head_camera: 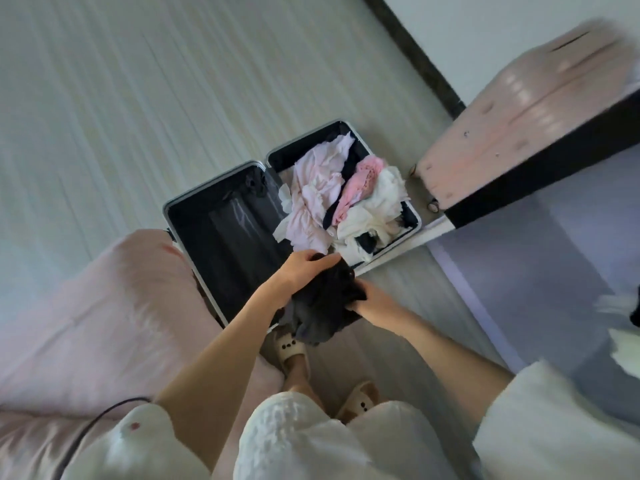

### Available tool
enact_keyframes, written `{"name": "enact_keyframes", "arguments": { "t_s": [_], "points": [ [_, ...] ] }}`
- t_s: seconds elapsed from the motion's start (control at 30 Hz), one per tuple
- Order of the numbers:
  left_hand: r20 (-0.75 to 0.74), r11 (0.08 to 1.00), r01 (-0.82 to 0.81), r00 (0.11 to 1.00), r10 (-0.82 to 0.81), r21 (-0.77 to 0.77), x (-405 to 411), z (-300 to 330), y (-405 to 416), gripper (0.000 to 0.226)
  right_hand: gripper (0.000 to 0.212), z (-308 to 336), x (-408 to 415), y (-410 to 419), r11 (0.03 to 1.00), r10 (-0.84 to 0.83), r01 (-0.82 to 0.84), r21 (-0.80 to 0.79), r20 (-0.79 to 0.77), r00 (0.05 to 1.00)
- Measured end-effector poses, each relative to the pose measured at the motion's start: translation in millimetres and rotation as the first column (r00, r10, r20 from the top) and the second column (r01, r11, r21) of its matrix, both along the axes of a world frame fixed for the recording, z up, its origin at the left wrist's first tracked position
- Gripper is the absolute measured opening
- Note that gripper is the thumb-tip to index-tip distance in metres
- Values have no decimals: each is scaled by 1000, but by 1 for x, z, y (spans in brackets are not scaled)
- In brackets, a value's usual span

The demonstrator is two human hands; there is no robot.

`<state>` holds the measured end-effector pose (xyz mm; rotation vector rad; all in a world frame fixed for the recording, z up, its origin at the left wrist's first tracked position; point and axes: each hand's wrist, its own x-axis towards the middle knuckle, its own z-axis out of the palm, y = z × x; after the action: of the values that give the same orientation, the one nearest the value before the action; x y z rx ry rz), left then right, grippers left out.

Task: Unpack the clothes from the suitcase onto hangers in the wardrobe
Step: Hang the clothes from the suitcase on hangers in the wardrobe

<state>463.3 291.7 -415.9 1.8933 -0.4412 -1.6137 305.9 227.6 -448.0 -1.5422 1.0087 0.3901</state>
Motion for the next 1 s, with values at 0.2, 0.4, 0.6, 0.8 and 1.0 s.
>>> {"name": "enact_keyframes", "arguments": {
  "t_s": [0.2, 0.4, 0.6, 0.8, 1.0],
  "points": [
    [-26, 956, 253, 966, -259, -148, -126, 36, -44, 33, 7, 54, -155, -27, 951, -296, 280, -133, -116, 948],
    [249, 846, 422, 902, -354, -326, -257, 79, -116, 28, 4, 115, -292, -55, 707, -643, 636, -311, 91, 760],
    [255, 773, 420, 907, -336, -475, -347, 162, -185, 27, 23, 186, -370, -90, 448, -686, 770, -454, 378, 622],
    [-131, 805, 144, 956, -264, -575, -386, 242, -263, 16, 28, 252, -412, -143, 286, -639, 781, -555, 497, 587],
    [-251, 757, 211, 860, -444, -619, -394, 289, -324, 34, 14, 301, -408, -212, 211, -667, 800, -561, 516, 537]
  ]
}}
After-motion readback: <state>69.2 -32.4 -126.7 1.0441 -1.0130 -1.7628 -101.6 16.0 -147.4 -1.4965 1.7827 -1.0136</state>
